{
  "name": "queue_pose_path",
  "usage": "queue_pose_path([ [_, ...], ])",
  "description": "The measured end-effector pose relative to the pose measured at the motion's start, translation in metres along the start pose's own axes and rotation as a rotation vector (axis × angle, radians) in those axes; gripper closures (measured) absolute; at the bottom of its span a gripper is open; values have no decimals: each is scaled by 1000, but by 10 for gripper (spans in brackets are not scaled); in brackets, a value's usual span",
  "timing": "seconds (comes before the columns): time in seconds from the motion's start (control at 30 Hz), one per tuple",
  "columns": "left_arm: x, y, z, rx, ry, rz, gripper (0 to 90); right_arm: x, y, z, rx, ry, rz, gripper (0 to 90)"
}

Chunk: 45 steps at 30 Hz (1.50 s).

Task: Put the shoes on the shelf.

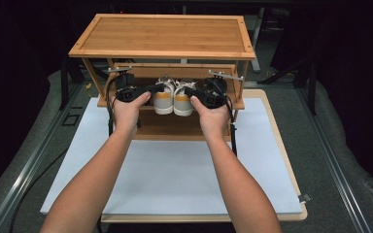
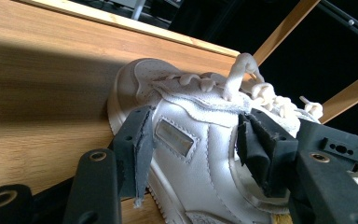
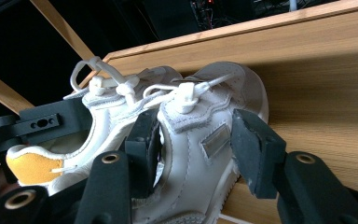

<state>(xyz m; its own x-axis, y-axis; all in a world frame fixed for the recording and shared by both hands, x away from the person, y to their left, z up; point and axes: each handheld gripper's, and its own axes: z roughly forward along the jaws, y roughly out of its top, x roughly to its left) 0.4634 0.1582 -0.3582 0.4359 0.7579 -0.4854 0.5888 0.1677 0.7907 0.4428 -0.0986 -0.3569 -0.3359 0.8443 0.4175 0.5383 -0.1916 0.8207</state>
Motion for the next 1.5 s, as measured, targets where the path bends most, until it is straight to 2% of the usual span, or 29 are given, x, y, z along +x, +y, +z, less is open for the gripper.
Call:
queue_pose_path([
  [0.27,0,2,-1,3,-1,3,461,0,2,0,1,-6,-14,526],
  [0.4,0,3,-1,7,-5,-1,459,3,4,-3,0,-14,-51,544],
  [0.43,0,3,-1,9,-5,0,459,3,5,-5,28,-10,-55,547],
  [0.6,-2,5,-1,4,-5,3,434,3,5,-6,26,-6,-52,550],
  [0.63,-4,6,-3,-10,-6,6,426,4,5,-5,1,-15,-48,551],
  [0.7,-6,7,-4,-13,-2,14,426,4,5,-6,-16,-8,-41,557],
  [0.77,-6,8,-5,-16,-4,16,427,4,6,-9,-11,-13,-39,557],
  [0.8,-6,8,-6,-18,-9,15,429,4,8,-10,-17,1,-37,558],
  [0.83,-6,8,-7,-19,-11,13,433,4,9,-13,-26,-12,-42,560],
  [1.07,-8,10,-19,-42,1,29,449,4,12,-23,-41,-7,-45,564],
  [1.17,-8,10,-28,-52,7,50,460,5,12,-32,-49,-9,-65,566],
  [1.3,-6,10,-34,-56,7,55,482,4,11,-38,-45,-8,-83,569],
  [1.4,-4,9,-38,-56,7,50,491,1,9,-40,-33,9,-71,573],
  [1.43,-3,8,-40,-52,17,62,490,0,7,-41,-34,18,-61,573],
  [1.5,-3,7,-41,-58,7,57,490,-1,6,-41,-31,18,-62,568],
])
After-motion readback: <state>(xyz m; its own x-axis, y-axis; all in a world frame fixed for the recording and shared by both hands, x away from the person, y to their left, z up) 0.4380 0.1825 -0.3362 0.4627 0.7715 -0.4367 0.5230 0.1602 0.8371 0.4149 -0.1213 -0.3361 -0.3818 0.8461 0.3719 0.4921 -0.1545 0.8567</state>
